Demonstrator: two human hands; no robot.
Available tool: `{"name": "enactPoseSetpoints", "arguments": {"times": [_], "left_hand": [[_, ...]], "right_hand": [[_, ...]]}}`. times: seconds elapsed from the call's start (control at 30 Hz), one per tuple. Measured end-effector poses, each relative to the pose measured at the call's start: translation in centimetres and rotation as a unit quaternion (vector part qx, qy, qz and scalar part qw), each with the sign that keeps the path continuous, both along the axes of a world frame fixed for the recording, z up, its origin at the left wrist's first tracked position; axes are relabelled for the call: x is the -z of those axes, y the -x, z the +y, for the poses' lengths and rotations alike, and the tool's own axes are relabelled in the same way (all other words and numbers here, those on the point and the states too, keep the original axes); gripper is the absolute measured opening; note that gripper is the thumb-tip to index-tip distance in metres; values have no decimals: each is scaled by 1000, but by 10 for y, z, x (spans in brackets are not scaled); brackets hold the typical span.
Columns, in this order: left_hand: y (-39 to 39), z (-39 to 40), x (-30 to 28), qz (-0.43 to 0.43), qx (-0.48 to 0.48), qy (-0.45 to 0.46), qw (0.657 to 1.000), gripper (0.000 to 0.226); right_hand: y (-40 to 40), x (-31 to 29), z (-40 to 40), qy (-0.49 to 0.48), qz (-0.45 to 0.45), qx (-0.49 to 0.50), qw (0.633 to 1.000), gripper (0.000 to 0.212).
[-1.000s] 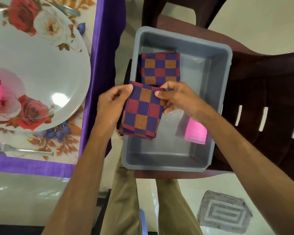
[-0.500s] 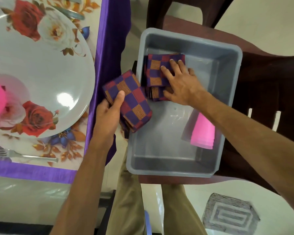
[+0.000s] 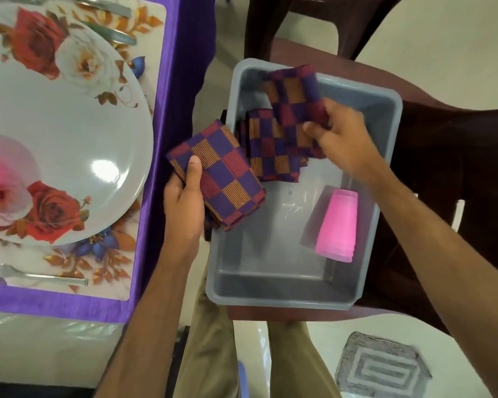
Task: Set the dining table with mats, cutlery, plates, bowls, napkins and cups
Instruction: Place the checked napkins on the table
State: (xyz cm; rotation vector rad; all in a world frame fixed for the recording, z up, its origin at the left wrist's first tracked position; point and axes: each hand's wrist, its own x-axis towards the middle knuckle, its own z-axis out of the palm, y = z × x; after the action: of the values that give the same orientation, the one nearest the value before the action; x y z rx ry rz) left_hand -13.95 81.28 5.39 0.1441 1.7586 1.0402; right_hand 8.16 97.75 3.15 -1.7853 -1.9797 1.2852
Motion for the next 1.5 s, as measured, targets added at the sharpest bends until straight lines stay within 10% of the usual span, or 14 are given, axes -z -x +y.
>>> {"name": "enactPoseSetpoints", "arguments": {"times": [0.1, 0.23, 0.43, 0.73, 0.9, 1.17, 1.3, 1.5], "left_hand": [[-9, 6, -1, -11, 38, -6, 999, 30], [-25, 14, 3, 6, 88, -7, 996, 29], [-42, 22, -2, -57, 57, 0, 997, 31], [-17, -7, -8, -123, -4, -28, 992, 62], [-11, -12, -4, -46, 22, -20, 999, 25], [5, -6, 6, -42, -33, 22, 998, 17], [7, -6, 7, -42, -26, 23, 999, 11], [6, -8, 6, -52, -28, 18, 998, 11]], "right_hand": [[-11, -37, -24, 77, 130, 85, 985, 23], [0, -66, -68, -163, -68, 7, 984, 34], [77, -35, -150, -325, -314, -205, 868, 48], [96, -28, -161, -237, -271, -278, 890, 54], [73, -43, -123, -96, -18, -182, 978, 31], [22, 69, -68, -64, -285, -290, 911, 87], [29, 70, -57, -90, -274, -290, 912, 60], [-10, 29, -23, 9, -21, -20, 1000, 17]]}}
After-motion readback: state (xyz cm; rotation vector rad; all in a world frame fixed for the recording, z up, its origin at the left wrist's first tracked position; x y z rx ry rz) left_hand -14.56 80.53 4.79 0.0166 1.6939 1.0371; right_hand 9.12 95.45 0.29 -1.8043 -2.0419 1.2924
